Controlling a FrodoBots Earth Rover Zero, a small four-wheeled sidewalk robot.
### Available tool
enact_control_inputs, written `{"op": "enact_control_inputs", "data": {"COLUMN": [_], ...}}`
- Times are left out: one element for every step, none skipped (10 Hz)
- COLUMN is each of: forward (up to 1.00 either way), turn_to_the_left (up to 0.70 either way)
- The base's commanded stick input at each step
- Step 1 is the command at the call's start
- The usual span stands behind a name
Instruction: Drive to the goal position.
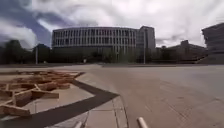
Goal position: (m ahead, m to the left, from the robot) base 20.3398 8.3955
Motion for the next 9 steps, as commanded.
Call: {"op": "enact_control_inputs", "data": {"forward": [0.70,0.70,0.70,0.70,0.70,0.70,0.70,0.70,0.70], "turn_to_the_left": [0.00,0.00,0.00,0.00,0.00,0.00,0.02,0.06,0.17]}}
